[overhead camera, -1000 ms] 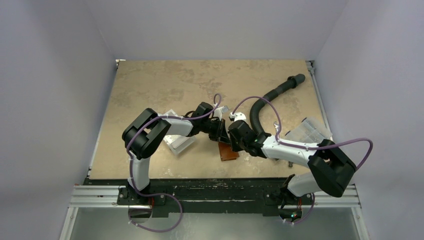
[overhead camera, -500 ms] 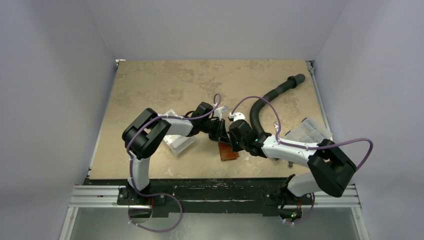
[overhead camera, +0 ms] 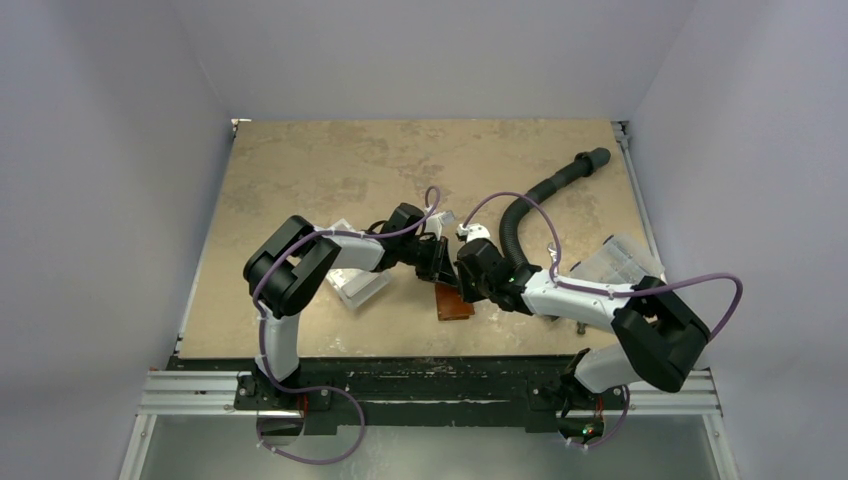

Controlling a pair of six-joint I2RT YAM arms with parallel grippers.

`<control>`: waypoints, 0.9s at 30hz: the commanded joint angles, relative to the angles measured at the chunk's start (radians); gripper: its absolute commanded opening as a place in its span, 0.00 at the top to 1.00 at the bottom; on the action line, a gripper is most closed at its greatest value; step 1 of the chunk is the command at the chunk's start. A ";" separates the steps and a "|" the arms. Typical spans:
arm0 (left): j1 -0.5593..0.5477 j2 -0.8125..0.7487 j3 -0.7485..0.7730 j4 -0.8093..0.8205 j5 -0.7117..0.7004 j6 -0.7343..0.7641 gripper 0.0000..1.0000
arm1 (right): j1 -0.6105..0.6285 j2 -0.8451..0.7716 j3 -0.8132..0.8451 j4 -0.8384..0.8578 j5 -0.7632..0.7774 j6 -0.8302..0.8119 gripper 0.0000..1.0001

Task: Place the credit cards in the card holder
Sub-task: Close the card holder at the center of the board.

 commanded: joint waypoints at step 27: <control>-0.022 0.052 -0.014 -0.040 -0.034 0.010 1.00 | -0.020 -0.096 -0.076 0.103 -0.190 0.106 1.00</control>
